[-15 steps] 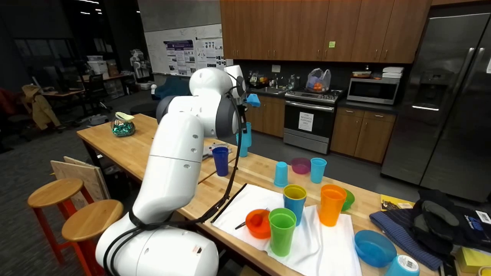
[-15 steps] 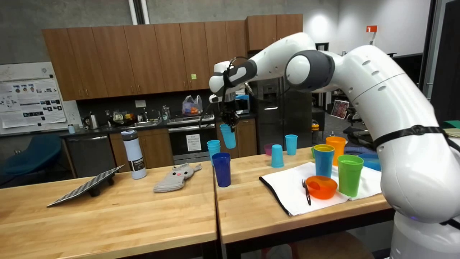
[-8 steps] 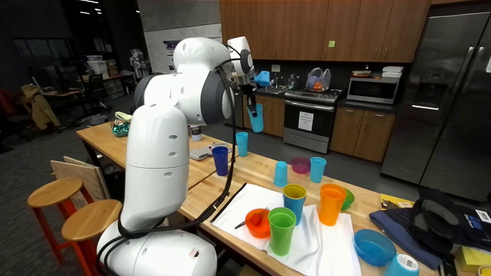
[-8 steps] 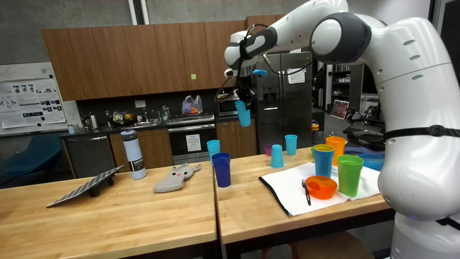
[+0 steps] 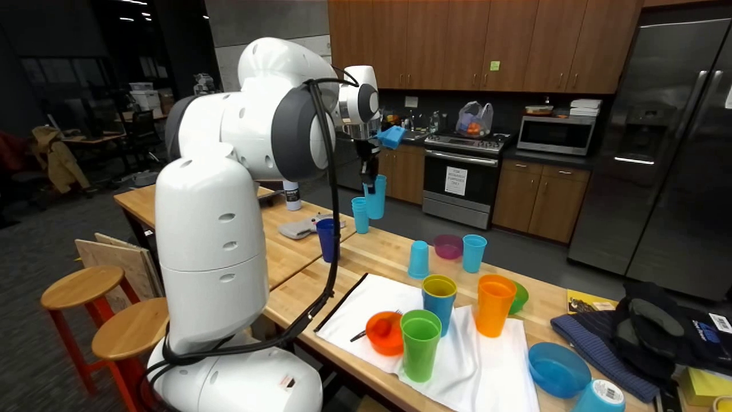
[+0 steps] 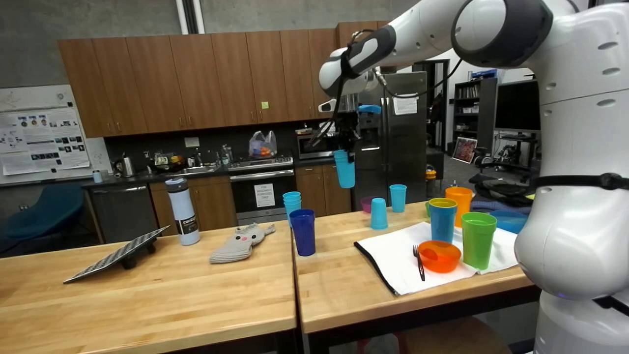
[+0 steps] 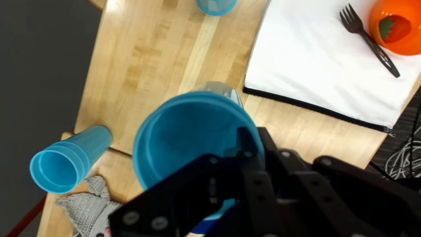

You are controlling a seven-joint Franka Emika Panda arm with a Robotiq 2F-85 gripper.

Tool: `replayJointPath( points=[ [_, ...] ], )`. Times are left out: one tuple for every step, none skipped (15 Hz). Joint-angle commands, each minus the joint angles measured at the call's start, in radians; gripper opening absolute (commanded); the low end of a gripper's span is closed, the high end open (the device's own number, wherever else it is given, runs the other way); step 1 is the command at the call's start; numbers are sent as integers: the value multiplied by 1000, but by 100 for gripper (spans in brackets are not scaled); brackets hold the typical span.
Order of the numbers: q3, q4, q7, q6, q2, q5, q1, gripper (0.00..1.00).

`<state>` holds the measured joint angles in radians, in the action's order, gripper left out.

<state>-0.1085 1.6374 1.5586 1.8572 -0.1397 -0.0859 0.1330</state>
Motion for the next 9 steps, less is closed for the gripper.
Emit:
replayJointPath(
  points=[
    [-24,90,-14,-4,85,5,0,2],
    [-29,87,-1,-19,90,4,1,2],
    [-26,42,-5,-6,30,3,-3,7],
    [-29,51,-5,-12,41,3,0,7],
    [-32,55,-5,-16,50,3,2,7],
    [-33,58,-5,-19,56,3,3,7],
    [-33,60,-5,-19,60,3,4,7],
    [-33,62,-5,-19,62,3,3,7],
    [-33,63,-5,-19,62,3,2,2]
  ],
)
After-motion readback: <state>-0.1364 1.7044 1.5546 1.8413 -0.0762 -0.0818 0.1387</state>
